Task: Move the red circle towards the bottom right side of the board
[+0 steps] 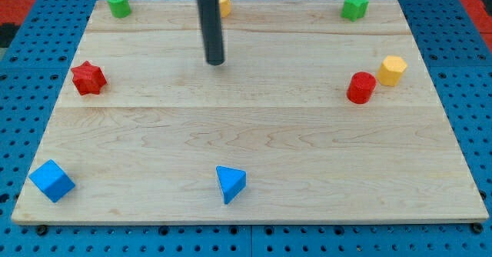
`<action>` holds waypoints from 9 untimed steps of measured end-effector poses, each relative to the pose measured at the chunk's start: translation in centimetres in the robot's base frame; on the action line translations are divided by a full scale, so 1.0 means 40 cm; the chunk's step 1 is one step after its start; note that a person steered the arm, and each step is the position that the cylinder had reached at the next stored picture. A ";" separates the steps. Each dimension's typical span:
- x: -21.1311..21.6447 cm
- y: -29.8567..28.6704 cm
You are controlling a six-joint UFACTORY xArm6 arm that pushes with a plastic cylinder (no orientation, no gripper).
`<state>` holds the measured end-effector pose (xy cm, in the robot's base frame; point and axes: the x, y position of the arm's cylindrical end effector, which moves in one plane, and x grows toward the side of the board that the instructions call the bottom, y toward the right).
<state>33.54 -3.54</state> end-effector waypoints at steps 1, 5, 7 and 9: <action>-0.009 0.111; 0.017 0.342; 0.054 0.438; 0.123 0.511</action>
<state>38.44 16.91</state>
